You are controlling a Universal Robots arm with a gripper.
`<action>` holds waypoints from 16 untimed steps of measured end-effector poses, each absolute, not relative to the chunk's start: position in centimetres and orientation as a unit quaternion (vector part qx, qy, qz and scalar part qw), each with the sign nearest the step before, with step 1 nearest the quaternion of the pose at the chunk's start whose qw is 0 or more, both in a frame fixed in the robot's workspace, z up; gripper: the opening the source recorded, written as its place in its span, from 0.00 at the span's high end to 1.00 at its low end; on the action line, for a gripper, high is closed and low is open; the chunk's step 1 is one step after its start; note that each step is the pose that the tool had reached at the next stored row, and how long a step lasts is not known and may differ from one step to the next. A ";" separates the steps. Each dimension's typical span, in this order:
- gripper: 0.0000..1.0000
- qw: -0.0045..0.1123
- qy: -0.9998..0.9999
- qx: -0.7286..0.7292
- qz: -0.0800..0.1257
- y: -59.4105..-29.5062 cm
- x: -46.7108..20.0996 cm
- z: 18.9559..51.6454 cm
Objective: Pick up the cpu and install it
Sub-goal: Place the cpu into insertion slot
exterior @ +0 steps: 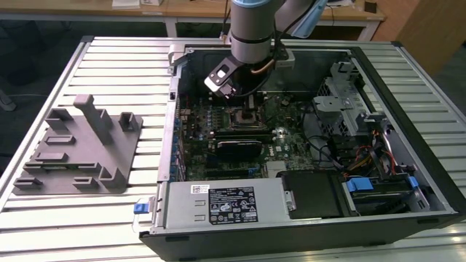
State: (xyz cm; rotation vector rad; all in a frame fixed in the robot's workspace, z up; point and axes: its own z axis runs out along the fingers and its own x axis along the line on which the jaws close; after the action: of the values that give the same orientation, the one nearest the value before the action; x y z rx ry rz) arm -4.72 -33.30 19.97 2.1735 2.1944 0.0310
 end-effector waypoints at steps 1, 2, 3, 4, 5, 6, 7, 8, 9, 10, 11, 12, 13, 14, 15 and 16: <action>0.89 0.026 0.710 0.703 0.010 -33.3 -4.7 19.9; 0.89 0.026 0.710 0.703 0.010 -33.3 -4.7 19.9; 0.89 0.026 0.710 0.703 0.010 -33.3 -4.7 19.9; 0.89 0.026 0.710 0.703 0.010 -33.3 -4.7 19.9; 0.89 0.026 0.710 0.703 0.010 -33.3 -4.7 19.9; 0.89 0.026 0.710 0.703 0.010 -33.3 -4.7 19.8; 0.89 0.026 0.710 0.703 0.010 -33.3 -4.7 19.8; 0.89 0.026 0.710 0.703 0.009 -33.3 -4.7 19.8; 0.89 0.027 0.710 0.703 0.009 -33.3 -4.7 19.7; 0.89 0.026 0.710 0.703 0.010 -33.3 -4.7 19.7; 0.89 0.026 0.710 0.703 0.010 -33.3 -4.7 19.7; 0.89 0.026 0.710 0.703 0.010 -33.3 -4.7 19.7; 0.89 0.026 0.710 0.703 0.010 -33.3 -4.7 19.7; 0.89 0.026 0.710 0.703 0.010 -33.3 -4.7 19.7; 0.89 0.026 0.710 0.703 0.010 -33.3 -4.7 19.8; 0.89 0.026 0.710 0.703 0.011 -33.3 -4.7 19.8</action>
State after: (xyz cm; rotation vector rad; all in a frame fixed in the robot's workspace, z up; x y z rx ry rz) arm -4.71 -33.28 19.82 2.1736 2.1944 0.0326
